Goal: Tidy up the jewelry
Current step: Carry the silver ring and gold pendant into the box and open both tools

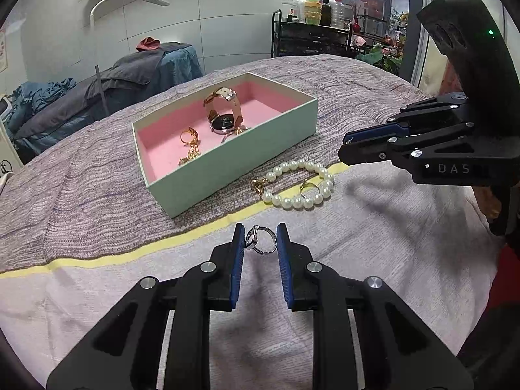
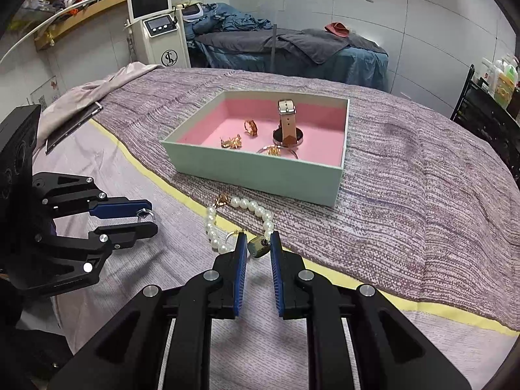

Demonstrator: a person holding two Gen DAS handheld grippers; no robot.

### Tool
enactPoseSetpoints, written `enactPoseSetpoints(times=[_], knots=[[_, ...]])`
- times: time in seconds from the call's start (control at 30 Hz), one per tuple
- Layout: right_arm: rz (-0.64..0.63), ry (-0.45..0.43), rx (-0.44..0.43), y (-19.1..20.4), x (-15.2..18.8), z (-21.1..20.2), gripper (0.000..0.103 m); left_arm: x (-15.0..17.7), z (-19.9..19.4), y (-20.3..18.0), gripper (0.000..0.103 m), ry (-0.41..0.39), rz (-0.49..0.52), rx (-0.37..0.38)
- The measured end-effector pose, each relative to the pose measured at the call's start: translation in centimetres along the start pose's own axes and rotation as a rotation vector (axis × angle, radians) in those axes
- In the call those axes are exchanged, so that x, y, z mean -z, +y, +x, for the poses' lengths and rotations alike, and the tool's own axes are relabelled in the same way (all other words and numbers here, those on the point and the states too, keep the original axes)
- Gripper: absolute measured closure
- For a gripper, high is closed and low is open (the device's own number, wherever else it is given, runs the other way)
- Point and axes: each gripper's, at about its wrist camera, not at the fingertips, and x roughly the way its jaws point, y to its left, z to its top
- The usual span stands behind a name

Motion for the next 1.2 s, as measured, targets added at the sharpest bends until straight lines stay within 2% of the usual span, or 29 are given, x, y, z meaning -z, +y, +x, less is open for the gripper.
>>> enactPoseSetpoints(times=[0.27,0.53,0.77,0.93,1.2], knots=[[-0.020,-0.043,0.004,0.4,-3.2,-0.2,0.089,-3.7,0.3,1.6,0.082,-0.047,0.005,-0.025],[-0.032,-0.039,0.020,0.1,-6.2,1.6,0.089,-6.8,2.1,4.3,0.082,-0.034,-0.050,-0.017],[-0.035,0.008,0.027,-0.4,-7.7,3.9,0.089,-8.4,4.5,6.1,0.082,0.024,-0.075,-0.014],[-0.034,0.051,0.040,-1.1,-8.7,5.7,0.089,-9.4,6.5,6.7,0.082,0.064,-0.054,-0.034],[-0.049,0.123,0.050,-1.3,-9.6,8.0,0.089,-10.0,9.6,7.0,0.082,0.147,-0.049,-0.012]])
